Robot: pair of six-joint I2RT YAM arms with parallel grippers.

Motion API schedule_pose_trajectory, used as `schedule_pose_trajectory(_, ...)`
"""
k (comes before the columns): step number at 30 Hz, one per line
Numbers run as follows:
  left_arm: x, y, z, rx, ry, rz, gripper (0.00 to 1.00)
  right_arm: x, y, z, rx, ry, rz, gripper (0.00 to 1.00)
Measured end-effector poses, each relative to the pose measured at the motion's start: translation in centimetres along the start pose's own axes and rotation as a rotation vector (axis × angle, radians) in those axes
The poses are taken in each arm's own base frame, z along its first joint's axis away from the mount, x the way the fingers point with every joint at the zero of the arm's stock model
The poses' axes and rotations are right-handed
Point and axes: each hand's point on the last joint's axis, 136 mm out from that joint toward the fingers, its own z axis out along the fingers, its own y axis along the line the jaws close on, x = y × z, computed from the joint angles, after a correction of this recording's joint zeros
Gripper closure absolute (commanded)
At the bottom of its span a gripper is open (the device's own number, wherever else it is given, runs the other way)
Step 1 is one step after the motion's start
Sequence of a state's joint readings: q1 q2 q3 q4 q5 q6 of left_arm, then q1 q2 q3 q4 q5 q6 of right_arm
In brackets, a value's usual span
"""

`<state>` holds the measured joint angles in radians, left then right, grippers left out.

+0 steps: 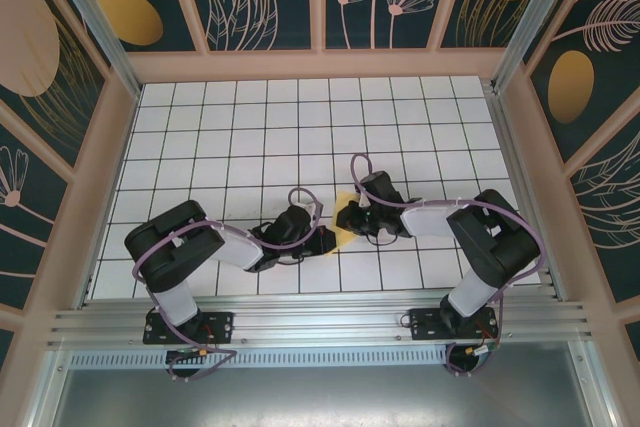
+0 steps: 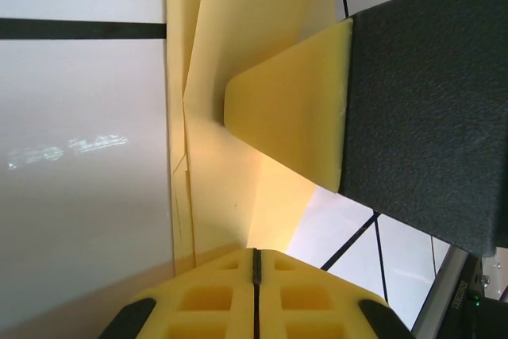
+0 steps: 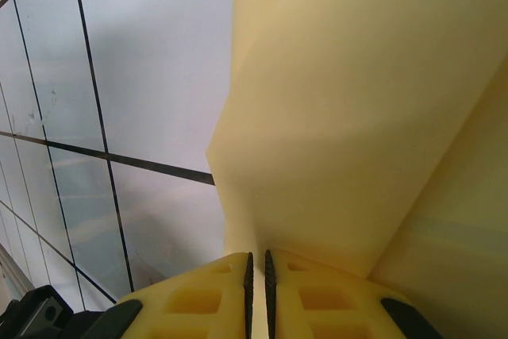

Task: Fold a paper plane with a square sheet of paper (pick it up from the middle)
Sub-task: Fourth fold the wing at the center of the table.

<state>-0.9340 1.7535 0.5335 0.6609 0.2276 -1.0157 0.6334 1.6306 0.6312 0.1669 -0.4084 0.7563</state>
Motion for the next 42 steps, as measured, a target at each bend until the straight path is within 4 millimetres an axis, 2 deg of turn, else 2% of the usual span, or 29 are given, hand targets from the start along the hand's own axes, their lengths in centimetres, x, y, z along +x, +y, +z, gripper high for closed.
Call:
schedule_pose_trajectory(4,0.0,0.2,0.0,-0.008,-0.003,-0.001,0.96,-0.2,0.3,-0.8,0.013,-0.016,-0.003,0.81)
schedule_pose_trajectory(10,-0.2,0.3,0.0,-0.019,-0.010,-0.006,0.98,-2.2,2.7,-4.5,-0.035,-0.135,-0.032,0.79)
schedule_pose_trajectory(13,-0.2,0.3,0.1,-0.024,-0.007,-0.007,0.98,-2.5,2.8,-5.6,-0.051,-0.169,-0.032,0.80)
schedule_pose_trajectory(17,-0.2,0.3,0.1,-0.028,-0.004,-0.012,0.98,-1.7,2.0,-5.0,-0.043,-0.136,-0.018,0.82)
schedule_pose_trajectory(25,-0.2,0.3,0.2,-0.039,0.004,-0.014,1.00,0.4,1.2,-1.5,-0.034,-0.007,-0.011,0.83)
schedule_pose_trajectory(31,-0.2,0.3,0.3,-0.050,0.015,-0.017,1.00,0.0,0.3,-0.7,-0.012,0.000,0.006,0.83)
schedule_pose_trajectory(35,-0.1,0.3,0.4,-0.056,0.023,-0.013,1.00,-1.1,-1.0,-0.8,0.003,-0.019,0.039,0.83)
schedule_pose_trajectory(42,-0.2,0.2,0.7,-0.058,0.028,-0.008,1.00,-3.2,-2.0,-1.1,0.006,-0.042,0.059,0.83)
